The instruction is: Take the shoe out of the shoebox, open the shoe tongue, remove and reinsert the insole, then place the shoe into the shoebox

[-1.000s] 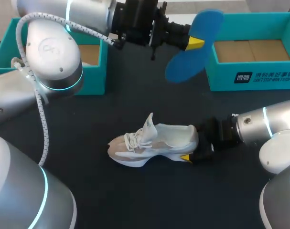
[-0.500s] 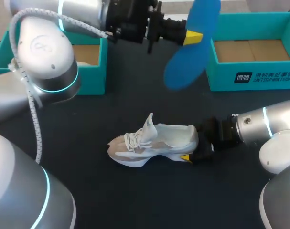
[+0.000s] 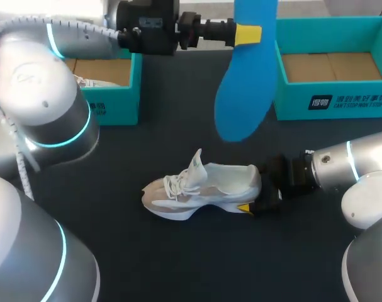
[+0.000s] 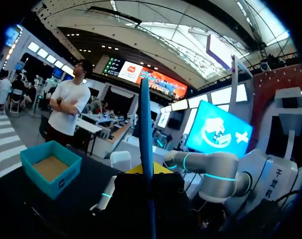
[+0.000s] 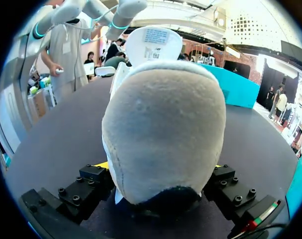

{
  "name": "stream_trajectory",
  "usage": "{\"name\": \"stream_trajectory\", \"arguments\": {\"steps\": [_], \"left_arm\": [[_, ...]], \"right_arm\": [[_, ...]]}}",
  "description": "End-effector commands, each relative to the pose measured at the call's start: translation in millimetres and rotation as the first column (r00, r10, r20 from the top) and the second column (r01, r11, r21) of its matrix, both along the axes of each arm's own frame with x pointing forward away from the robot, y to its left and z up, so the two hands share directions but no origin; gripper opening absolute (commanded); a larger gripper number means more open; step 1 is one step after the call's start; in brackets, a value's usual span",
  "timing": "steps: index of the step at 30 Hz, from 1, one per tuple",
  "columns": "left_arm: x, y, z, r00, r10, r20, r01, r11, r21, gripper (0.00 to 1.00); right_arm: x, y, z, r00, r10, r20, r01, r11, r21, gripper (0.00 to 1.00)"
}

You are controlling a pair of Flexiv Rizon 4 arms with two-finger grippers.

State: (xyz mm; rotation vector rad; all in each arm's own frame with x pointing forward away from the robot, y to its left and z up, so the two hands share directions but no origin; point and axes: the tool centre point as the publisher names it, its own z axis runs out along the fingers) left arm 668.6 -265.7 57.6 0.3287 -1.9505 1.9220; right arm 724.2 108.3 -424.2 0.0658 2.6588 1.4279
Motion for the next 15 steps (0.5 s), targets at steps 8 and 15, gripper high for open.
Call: {"name": "stream_trajectory", "arguments": {"steps": [8,15], "left_arm": [[-6.5,2.4,-7.1,0.927,0.045,-0.372,-0.094,0.989,-0.115,0.00],[-11.1,10.2,-16.4,0.840,-0.001,-0.543,0.018,0.999,0.026,0.00]], "right_arm": [[0.1,0.1,0.3,1.000,0.000,-0.001,0.000,1.000,-0.003,0.00],[0.1,0.1,0.3,1.000,0.000,-0.001,0.000,1.000,-0.003,0.00]]}}
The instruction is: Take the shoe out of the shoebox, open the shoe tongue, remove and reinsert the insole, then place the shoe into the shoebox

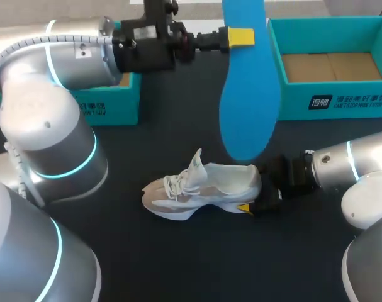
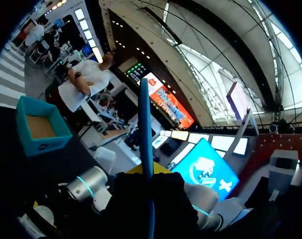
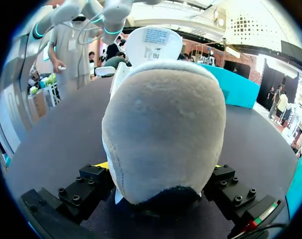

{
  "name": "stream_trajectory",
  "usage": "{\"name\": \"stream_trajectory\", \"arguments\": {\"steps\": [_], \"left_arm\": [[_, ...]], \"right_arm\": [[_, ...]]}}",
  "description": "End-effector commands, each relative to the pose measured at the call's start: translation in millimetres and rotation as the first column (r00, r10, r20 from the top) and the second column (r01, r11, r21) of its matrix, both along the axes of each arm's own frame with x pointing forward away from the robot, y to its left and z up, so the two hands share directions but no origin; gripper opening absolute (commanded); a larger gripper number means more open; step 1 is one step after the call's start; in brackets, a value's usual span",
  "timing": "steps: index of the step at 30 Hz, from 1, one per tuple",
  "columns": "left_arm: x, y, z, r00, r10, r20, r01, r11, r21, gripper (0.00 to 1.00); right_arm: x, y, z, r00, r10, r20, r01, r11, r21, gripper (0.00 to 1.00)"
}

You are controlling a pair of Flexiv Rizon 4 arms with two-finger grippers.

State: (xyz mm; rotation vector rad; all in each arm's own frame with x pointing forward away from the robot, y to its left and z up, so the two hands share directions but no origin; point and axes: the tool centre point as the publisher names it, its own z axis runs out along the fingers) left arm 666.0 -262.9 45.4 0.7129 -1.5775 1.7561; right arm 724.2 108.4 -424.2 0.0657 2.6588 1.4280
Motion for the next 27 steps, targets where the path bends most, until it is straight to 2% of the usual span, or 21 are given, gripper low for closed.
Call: {"name": "stream_trajectory", "arguments": {"steps": [1,2,6,13,21,27], "left_arm": [[-10.2,9,-3,0.987,-0.086,-0.136,0.098,0.991,0.090,0.00],[-15.2,14,-3,0.976,-0.117,-0.182,0.141,0.982,0.123,0.00],[-28.5,29,1,0.959,-0.162,-0.234,0.199,0.969,0.144,0.00],[-42.1,47,6,0.946,-0.197,-0.259,0.240,0.960,0.144,0.00],[-49.5,61,10,0.961,-0.146,-0.235,0.173,0.980,0.101,0.00],[-57.5,63,12,0.970,-0.111,-0.217,0.132,0.988,0.085,0.00]], "right_arm": [[0.1,0,0,1.000,0.000,-0.001,0.000,1.000,-0.003,0.00],[0.1,0,0,1.000,0.000,-0.001,0.000,1.000,-0.003,0.00],[0.1,0,0,1.000,0.000,-0.001,0.000,1.000,-0.003,0.00],[0.1,0,0,1.000,0.000,-0.001,0.000,1.000,-0.003,0.00],[0.1,0,0,1.000,0.000,-0.001,0.000,1.000,-0.003,0.00],[0.1,0,0,1.000,0.000,-0.001,0.000,1.000,-0.003,0.00]]}}
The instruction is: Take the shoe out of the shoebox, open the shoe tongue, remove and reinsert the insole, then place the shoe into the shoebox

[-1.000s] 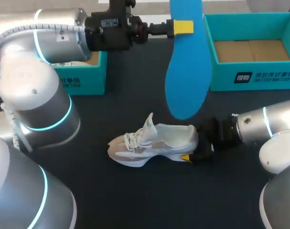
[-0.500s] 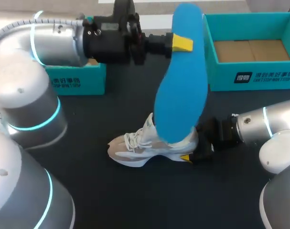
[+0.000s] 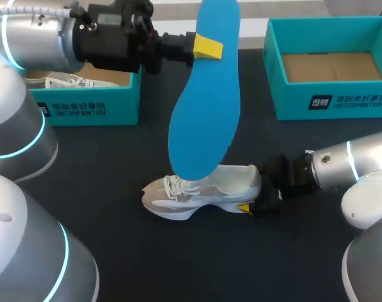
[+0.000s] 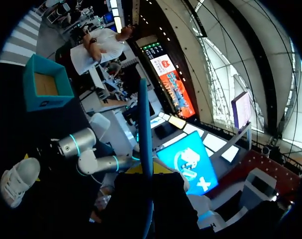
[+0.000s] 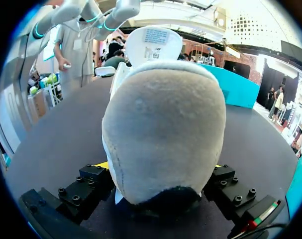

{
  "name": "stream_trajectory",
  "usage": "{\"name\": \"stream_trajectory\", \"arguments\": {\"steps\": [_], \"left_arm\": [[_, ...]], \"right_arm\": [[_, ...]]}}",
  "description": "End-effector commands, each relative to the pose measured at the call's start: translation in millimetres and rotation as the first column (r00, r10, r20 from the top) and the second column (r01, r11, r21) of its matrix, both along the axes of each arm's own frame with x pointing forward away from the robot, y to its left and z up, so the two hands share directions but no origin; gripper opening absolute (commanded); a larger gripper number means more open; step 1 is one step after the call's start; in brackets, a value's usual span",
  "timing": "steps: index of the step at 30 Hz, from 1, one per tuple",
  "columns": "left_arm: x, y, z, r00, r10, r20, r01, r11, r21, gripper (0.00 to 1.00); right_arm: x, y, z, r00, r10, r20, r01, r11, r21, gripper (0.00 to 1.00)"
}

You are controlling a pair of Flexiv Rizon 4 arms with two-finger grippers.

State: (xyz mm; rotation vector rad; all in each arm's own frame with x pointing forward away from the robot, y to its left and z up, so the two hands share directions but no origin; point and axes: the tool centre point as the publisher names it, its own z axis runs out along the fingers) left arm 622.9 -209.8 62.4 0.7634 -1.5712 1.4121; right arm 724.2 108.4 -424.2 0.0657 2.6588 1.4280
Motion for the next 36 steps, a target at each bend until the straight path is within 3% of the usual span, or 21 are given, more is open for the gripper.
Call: {"name": "stream_trajectory", "arguments": {"steps": [1,22,23,24,25,31,36], "left_arm": [[-15.2,9,-5,0.998,0.060,-0.005,-0.060,0.998,-0.024,0.00],[-23.9,5,-6,0.997,0.061,-0.046,-0.063,0.997,-0.054,0.00],[-23.9,5,-6,0.997,0.061,-0.046,-0.063,0.997,-0.054,0.00],[-23.9,5,-6,0.997,0.061,-0.046,-0.063,0.997,-0.054,0.00],[-23.9,5,-6,0.997,0.061,-0.046,-0.063,0.997,-0.054,0.00],[-23.9,5,-6,0.997,0.061,-0.046,-0.063,0.997,-0.054,0.00],[-23.9,5,-6,0.997,0.061,-0.046,-0.063,0.997,-0.054,0.00]], "right_arm": [[0.1,0,0,1.000,0.000,-0.001,0.000,1.000,-0.003,0.00],[0.1,0,0,1.000,0.000,-0.001,0.000,1.000,-0.003,0.00],[0.1,0,0,1.000,0.000,-0.001,0.000,1.000,-0.003,0.11],[0.1,0,0,1.000,0.000,-0.001,0.000,1.000,-0.003,0.45],[0.1,0,0,1.000,0.000,-0.001,0.000,1.000,-0.003,1.00],[0.1,0,0,1.000,0.000,-0.001,0.000,1.000,-0.003,1.00],[0.6,-6,18,1.000,-0.017,-0.003,0.017,0.998,-0.054,1.00]]}}
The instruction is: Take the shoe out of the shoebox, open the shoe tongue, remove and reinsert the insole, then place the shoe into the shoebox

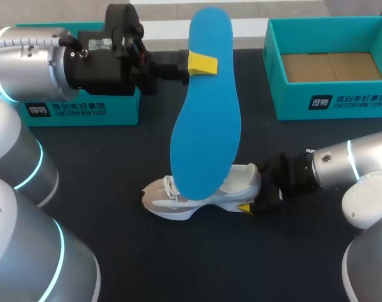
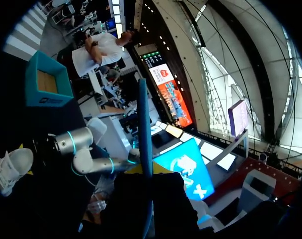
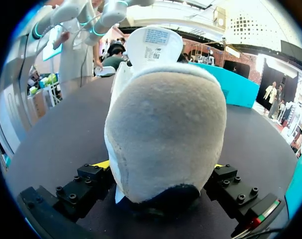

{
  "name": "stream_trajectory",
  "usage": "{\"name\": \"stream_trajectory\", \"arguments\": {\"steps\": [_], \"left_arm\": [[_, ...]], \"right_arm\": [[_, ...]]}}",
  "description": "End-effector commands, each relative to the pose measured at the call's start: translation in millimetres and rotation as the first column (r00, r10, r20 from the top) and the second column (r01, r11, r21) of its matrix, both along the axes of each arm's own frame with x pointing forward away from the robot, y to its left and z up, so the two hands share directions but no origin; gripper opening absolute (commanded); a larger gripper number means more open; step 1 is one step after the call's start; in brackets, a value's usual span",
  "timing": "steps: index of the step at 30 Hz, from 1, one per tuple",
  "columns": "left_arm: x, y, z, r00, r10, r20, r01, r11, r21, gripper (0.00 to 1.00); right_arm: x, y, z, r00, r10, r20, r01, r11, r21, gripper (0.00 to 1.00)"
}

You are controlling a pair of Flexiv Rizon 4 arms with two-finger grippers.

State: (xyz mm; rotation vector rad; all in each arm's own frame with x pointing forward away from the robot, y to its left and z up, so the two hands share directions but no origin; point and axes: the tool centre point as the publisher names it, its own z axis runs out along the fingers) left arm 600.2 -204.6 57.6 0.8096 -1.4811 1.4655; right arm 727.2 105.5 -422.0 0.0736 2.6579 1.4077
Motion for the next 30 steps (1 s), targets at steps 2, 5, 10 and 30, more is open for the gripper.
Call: {"name": "stream_trajectory", "arguments": {"steps": [2,5,10,30], "left_arm": [[-1.3,0,-1,1.000,0.002,0.000,-0.002,1.000,-0.001,0.00],[-1.3,0,-1,1.000,0.002,0.000,-0.002,1.000,-0.001,0.00],[-1.3,0,-1,1.000,0.002,0.000,-0.002,1.000,-0.001,0.00],[-1.3,0,-1,1.000,0.002,0.000,-0.002,1.000,-0.001,0.00]], "right_arm": [[-3.0,-6,21,1.000,-0.018,-0.002,0.018,0.998,-0.057,1.00],[-4.7,-8,28,0.999,-0.024,-0.022,0.022,0.996,-0.090,1.00],[-7.7,-9,42,0.996,-0.063,-0.070,0.049,0.982,-0.180,1.00],[-10.7,1,92,0.970,-0.198,-0.142,0.064,0.767,-0.638,1.00]]}}
